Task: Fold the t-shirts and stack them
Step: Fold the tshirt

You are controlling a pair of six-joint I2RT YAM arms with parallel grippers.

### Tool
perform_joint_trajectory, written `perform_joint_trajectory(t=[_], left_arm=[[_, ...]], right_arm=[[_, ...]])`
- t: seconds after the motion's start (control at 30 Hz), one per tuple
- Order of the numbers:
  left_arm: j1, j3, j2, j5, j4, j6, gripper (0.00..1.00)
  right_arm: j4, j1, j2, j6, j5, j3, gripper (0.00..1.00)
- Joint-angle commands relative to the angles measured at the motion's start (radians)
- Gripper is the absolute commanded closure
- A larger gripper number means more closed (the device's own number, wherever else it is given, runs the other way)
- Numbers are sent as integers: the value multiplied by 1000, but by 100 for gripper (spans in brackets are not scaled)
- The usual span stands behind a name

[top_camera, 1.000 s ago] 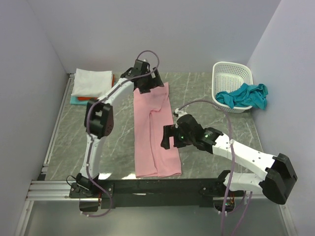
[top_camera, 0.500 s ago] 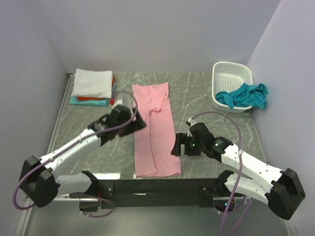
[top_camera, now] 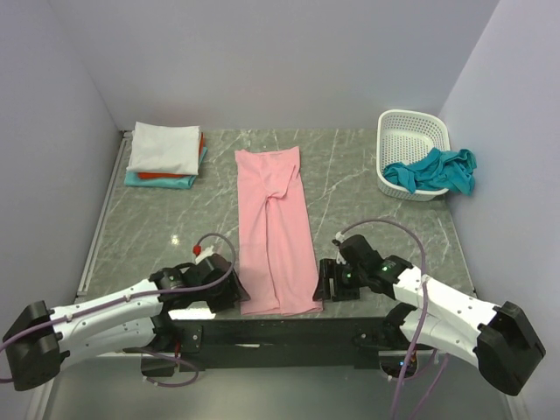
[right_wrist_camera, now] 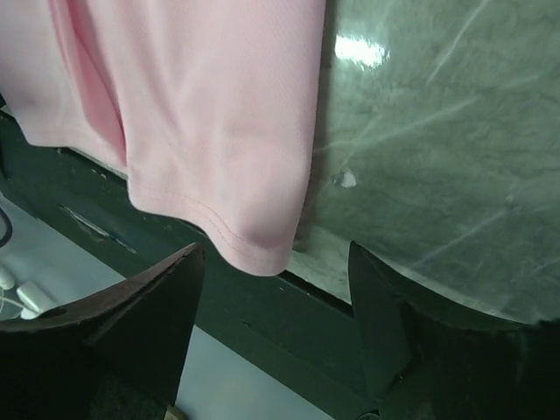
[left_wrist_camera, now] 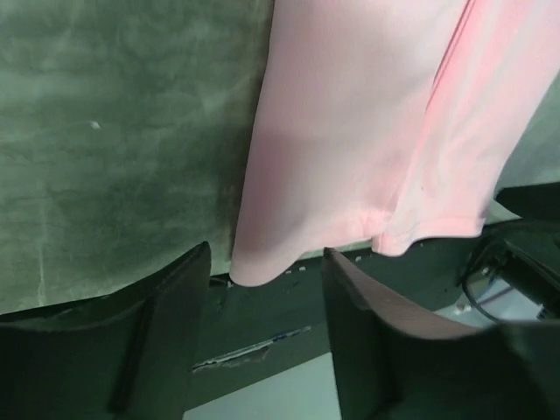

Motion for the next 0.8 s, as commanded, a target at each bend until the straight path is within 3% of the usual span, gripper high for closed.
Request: perform_joint_trajectory(t=[0.0, 0.17, 0.4, 0.5, 0.53, 0.73, 0.77], left_arm=[[-24, -44, -52, 16, 49, -95, 42], [-48, -95, -49, 75, 129, -119, 55], [-74, -101, -5, 60, 112, -135, 61], [-73, -109, 20, 53, 138, -139, 66], [-73, -109, 26, 51, 138, -139, 71], [-74, -84, 46, 26, 150, -113, 100], [-73, -81, 43, 23, 158, -110, 100]], right_arm=[[16, -3, -29, 32, -49, -42, 28], [4, -3, -39, 32, -41, -56, 34], [81, -2, -27, 48, -115, -108, 41], [139, 0, -4, 71, -136, -139, 47], [169, 0, 4, 74, -140, -144, 48], [268, 6, 37, 88, -155, -145, 80], [274, 8, 40, 89, -155, -142, 93]])
